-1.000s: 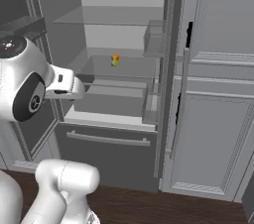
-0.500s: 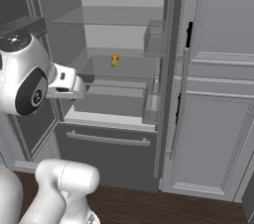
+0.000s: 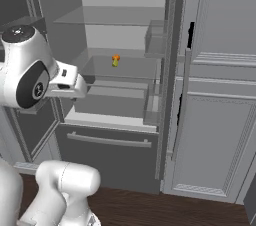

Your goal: Grab a lemon wedge from the fridge and one ice cube from the ice bowl, and put them in the glass of lemonade.

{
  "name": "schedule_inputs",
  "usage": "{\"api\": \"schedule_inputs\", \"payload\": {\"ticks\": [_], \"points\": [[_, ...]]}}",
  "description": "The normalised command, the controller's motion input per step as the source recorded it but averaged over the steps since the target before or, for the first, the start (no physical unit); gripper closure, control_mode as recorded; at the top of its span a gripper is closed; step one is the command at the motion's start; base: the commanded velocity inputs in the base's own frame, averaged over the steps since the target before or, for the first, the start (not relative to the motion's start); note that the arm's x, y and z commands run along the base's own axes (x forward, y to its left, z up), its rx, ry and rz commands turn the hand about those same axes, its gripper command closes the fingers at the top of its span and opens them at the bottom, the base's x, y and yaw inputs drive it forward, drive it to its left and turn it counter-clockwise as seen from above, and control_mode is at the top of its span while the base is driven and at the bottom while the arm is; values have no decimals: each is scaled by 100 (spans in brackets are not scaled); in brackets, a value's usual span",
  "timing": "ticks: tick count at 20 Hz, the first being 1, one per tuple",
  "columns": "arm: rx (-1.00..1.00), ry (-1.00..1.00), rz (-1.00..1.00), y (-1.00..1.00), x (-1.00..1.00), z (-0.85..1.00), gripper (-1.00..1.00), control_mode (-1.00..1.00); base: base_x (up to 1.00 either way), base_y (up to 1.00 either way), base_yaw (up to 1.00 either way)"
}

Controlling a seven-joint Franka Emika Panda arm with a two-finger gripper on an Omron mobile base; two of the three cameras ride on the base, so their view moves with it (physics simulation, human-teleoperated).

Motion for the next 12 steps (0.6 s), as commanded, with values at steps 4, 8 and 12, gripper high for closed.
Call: {"api": "schedule_inputs", "payload": {"ticks": [4, 8, 12], "points": [[0, 0, 0, 0, -35, 0, -100, -100, 0, 0, 0], [0, 0, 0, 0, -22, 0, -100, -100, 0, 0, 0], [0, 0, 0, 0, -15, -5, -100, -100, 0, 0, 0]]}}
